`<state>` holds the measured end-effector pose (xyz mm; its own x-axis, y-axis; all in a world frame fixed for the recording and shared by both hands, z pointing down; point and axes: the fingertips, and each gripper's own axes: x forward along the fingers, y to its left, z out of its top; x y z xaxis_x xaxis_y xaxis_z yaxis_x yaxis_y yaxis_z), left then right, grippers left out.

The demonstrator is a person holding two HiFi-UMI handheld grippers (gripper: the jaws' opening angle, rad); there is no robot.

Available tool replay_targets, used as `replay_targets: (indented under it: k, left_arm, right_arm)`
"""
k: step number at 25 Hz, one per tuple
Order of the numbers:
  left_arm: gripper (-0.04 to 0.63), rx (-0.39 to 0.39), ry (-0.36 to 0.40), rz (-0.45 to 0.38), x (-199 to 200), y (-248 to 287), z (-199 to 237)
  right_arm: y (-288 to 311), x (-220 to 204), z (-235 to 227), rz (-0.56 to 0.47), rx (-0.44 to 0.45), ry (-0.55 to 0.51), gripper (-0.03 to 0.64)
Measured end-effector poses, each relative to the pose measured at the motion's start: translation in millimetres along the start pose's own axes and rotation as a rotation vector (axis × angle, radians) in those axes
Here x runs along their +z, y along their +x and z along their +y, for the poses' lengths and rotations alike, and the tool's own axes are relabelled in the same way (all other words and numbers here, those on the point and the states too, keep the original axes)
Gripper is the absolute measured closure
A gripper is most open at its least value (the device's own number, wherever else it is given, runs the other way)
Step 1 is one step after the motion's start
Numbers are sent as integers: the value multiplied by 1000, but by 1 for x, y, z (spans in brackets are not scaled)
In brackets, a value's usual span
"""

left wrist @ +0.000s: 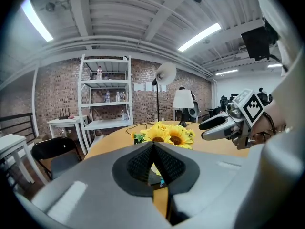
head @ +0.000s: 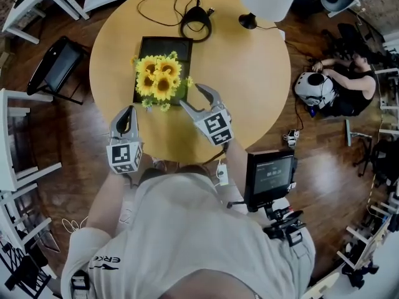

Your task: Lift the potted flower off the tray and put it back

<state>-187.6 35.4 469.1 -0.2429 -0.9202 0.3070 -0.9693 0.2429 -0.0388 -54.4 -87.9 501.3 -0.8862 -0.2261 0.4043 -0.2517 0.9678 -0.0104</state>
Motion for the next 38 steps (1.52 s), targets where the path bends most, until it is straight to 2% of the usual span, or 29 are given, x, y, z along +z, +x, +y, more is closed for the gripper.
replay_targets:
  k: [7, 14, 24, 32, 38]
  left_arm:
    - [594, -32, 20, -9, 1, -9, -11]
    - [594, -106, 21, -44, -3, -33, -15]
    - [594, -247, 20, -108, -17, -129, 9]
    - [594, -323, -11, -141, -24, -196, 23]
    - [594, -344, -22, -132, -34, -225, 23]
  right_arm:
    - [-23, 1, 7, -32, -59, 112, 502]
    - [-52, -1, 35, -39, -162, 142, 591]
    - [-108, 3, 136, -82, -379, 197, 603]
    - [-150, 4, 221, -106, -466, 213, 603]
    - [-170, -2, 252, -102, -492, 199, 603]
